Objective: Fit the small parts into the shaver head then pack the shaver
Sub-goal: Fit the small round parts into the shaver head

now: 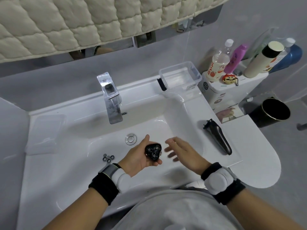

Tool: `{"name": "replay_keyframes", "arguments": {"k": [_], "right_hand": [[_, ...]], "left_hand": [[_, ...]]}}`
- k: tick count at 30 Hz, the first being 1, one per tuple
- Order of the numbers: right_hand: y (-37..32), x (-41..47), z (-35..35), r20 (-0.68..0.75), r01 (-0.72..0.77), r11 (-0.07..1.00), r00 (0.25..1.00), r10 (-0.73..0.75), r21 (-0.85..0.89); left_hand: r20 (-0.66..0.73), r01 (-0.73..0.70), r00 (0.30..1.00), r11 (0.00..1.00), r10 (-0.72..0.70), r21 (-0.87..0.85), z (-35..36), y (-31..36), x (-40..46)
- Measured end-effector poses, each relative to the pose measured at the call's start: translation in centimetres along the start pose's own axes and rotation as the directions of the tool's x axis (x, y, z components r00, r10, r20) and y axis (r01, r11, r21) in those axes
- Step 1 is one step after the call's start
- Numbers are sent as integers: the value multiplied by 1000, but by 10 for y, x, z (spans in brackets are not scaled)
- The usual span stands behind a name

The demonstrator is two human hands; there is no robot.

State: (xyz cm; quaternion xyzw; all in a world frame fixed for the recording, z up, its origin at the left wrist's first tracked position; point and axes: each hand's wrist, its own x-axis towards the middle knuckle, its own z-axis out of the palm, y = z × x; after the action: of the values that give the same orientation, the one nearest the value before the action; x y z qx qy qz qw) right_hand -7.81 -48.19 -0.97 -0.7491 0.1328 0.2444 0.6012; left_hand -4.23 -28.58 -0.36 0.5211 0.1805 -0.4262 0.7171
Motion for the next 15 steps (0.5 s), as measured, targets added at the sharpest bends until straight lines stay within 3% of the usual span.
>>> {"name": "replay_keyframes", "arguments": {"k": [2,5,8,15], "right_hand": [[-3,4,14,248,-313,891,939,239,329],[-3,6,30,525,-533,665,817,241,524],[-2,5,38,580,-571,540,795,177,619],[4,8,37,561,-555,471,815,142,686]], "left_hand": [[25,-9,1000,997,7,76,6,-2,-3],[34,-37,999,939,27,342,13,-7,-8],[64,-101,995,774,78,625,16,-8,-12],[113,-223,971,630,210,744,13,-3,-17]]}}
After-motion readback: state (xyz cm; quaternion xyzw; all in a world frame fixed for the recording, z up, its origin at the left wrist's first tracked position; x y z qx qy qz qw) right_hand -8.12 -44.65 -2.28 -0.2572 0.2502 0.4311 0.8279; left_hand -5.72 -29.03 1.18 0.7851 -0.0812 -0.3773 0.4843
